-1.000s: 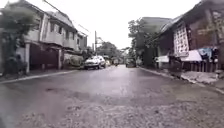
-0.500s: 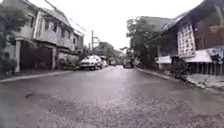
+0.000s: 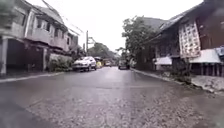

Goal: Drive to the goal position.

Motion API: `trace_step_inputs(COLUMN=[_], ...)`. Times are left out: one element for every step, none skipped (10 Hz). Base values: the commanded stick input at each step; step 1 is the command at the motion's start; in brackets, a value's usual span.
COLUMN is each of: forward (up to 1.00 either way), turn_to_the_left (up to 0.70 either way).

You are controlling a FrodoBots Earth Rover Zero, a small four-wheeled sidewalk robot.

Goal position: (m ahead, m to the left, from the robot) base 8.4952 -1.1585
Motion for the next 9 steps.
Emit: trace_step_inputs(forward=[1.0,1.0,1.0,1.0,1.0,1.0,1.0,1.0,1.0], turn_to_the_left=[0.0,0.0,0.0,0.0,0.0,0.0,0.0,0.0,0.0])
